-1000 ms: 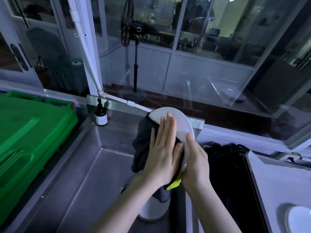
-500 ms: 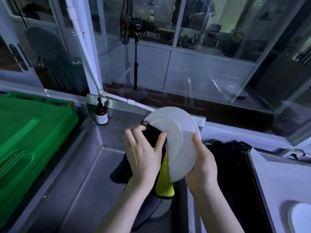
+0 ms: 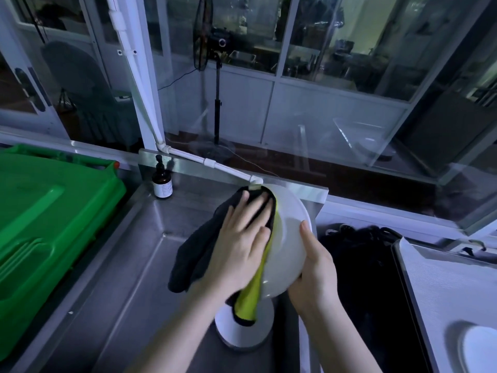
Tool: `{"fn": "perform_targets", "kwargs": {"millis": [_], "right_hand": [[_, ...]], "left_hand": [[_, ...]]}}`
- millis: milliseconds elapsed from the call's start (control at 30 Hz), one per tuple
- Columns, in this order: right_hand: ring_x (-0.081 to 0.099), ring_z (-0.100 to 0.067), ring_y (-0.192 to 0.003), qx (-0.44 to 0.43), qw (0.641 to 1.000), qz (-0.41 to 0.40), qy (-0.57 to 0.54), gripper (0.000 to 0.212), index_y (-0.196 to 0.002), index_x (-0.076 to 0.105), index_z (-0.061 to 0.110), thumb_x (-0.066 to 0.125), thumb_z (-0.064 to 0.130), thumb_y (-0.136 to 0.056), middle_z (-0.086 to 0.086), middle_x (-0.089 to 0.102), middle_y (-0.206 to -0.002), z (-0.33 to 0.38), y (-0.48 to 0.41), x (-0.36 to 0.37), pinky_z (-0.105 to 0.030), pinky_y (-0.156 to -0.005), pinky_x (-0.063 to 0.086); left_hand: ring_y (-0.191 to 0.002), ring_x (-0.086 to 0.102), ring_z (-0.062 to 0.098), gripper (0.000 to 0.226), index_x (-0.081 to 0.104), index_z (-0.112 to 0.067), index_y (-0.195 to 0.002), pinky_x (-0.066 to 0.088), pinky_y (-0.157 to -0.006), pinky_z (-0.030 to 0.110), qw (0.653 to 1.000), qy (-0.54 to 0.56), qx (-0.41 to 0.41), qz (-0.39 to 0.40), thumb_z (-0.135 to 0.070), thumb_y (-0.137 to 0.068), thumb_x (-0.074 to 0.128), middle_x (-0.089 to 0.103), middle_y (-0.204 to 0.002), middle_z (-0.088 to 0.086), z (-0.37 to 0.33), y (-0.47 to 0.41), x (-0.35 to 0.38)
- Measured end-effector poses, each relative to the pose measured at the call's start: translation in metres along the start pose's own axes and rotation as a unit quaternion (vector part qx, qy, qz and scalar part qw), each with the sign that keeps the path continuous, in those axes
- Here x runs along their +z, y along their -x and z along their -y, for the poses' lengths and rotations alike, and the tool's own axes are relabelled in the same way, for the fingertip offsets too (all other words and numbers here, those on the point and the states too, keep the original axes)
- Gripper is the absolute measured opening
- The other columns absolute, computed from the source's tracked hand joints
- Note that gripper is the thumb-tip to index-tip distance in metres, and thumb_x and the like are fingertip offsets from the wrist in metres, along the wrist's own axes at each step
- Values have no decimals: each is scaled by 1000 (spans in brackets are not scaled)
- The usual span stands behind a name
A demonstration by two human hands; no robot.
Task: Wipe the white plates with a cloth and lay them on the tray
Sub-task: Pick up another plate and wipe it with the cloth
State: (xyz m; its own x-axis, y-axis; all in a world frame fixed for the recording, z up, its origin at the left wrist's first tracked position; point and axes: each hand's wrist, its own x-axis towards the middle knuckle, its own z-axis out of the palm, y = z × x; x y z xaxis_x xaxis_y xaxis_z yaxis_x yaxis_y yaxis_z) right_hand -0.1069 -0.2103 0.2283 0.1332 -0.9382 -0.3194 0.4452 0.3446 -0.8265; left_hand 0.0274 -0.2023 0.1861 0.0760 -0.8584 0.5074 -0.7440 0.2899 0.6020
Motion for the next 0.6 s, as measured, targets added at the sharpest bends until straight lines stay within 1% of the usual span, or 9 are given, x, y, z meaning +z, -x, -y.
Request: {"fn": "perform_targets", "kwargs": {"millis": [100,167,233,267,333,433,500,533,600], "right_hand": [[72,-34,-97,-16,1000,12,3,36,-88,81,8,67,41,-80,-21,74,-105,6,0,-1,-46,-89,56],[73,-33,-97,-22,999,15,-19,44,-103,76,5,66,41,-81,-20,74,-107,12,-3,-1,-44,-85,59],[72,-34,-102,-35,999,9,-22,56,-117,69,3,66,44,-79,-19,74,-110,17,-7,-1,-47,-92,57],[71,-34,-104,-44,999,7,-13,58,-117,69,3,67,45,-77,-19,74,-110,18,-8,-1,-47,-95,54],[72,-32,-103,-46,999,3,-4,55,-112,72,4,67,46,-78,-18,74,-109,17,-9,0,-44,-93,55],[72,-31,-102,-16,1000,11,-22,52,-110,72,2,66,42,-79,-21,73,-112,8,-3,1,-44,-92,56],[71,-32,-97,-15,1000,3,-1,43,-101,75,3,67,40,-81,-25,72,-112,1,1,2,-46,-94,52],[71,-31,-92,-17,1000,-6,12,41,-97,75,1,67,39,-83,-26,71,-111,0,3,4,-45,-90,53],[68,-31,-87,-29,999,-26,19,50,-98,70,-9,69,39,-84,-27,71,-107,2,3,3,-41,-82,55]], "left_hand": [[-153,10,23,54,33,-16,-151,21,-119,52,1000,-11,-23,6,-31,-99,28,25,-161,-3,8,-3,-8],[-153,8,20,55,34,-17,-152,16,-121,50,999,-35,-15,9,-32,-99,28,21,-163,-6,5,9,-6],[-153,5,16,54,31,-21,-154,10,-122,46,999,-38,1,15,-32,-101,28,15,-164,-12,-6,29,0],[-153,5,16,54,28,-23,-155,7,-122,44,999,-33,12,20,-31,-101,27,13,-164,-14,-13,38,4],[-153,4,16,55,22,-26,-157,3,-121,42,999,-26,24,33,-29,-101,27,11,-164,-15,-24,47,10],[-152,4,12,55,21,-26,-156,7,-123,41,998,-41,24,37,-30,-101,25,12,-164,-14,-20,30,7],[-152,5,9,53,19,-28,-153,10,-123,40,999,-22,-1,41,-34,-101,23,12,-164,-13,-6,14,-1],[-152,6,10,53,19,-27,-152,13,-123,41,999,-14,-17,37,-36,-100,23,13,-163,-11,3,9,-4],[-152,8,14,53,17,-25,-151,17,-122,44,999,0,-42,22,-36,-99,23,13,-163,-6,19,13,-5]]}}
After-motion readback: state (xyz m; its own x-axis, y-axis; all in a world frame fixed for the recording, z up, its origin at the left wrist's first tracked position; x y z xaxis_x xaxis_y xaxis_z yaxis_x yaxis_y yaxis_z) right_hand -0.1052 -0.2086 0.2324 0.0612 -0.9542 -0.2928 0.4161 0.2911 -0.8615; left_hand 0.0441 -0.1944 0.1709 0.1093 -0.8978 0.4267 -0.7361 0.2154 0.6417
